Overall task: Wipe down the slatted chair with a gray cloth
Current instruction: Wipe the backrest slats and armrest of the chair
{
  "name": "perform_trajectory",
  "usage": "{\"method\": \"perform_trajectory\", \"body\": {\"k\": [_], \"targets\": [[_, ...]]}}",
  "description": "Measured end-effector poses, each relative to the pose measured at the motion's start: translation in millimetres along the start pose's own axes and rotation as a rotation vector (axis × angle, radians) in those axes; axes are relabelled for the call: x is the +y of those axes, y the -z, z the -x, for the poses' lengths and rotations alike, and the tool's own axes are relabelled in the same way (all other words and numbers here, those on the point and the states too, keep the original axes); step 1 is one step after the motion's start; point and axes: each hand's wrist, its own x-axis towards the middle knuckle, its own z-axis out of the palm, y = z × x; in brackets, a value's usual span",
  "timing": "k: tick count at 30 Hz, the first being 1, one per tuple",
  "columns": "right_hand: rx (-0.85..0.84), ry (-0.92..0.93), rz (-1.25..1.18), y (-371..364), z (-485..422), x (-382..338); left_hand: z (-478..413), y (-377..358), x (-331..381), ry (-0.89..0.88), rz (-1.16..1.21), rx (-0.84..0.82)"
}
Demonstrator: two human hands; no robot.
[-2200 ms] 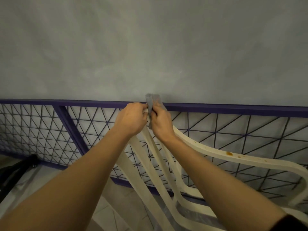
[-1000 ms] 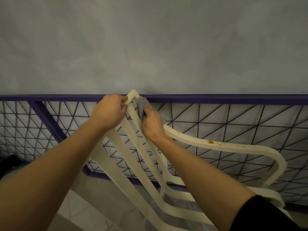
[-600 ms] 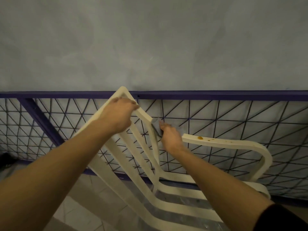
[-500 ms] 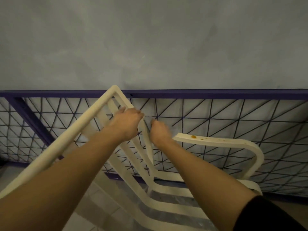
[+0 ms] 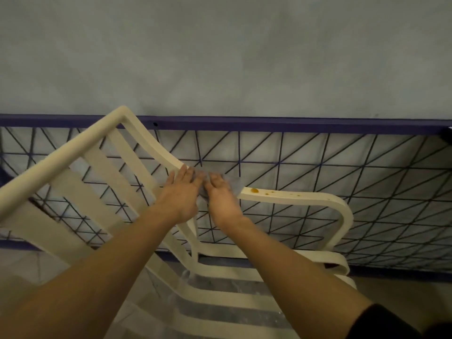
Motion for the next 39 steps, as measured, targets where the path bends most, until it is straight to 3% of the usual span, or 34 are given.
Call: {"method": "perform_trajectory", "body": {"k": [8, 16, 20, 33, 39], "targets": [[-0.079, -0.011, 0.09, 22.1, 24.9, 33.8, -9.8, -10.7, 35.8, 0.0, 0.151, -0.008], [-0.087, 0.001, 0.176, 35.1, 48.8, 84.3, -4.9, -22.3, 73.2, -0.09, -0.035, 0.055], [-0.052, 0.012, 0.213, 49.1, 61.7, 100.3, -5.6, -30.4, 86.6, -0.051, 0.013, 0.031], [-0.057, -0.126, 0.338, 97.4, 115.2, 154.1, -10.2, -33.8, 86.9, -0.01, -0.004, 0.028], [-0.029, -0.214, 0.448, 76.7, 113.4, 131.9, -7.5, -38.2, 88.3, -0.014, 0.015, 0.019]]}}
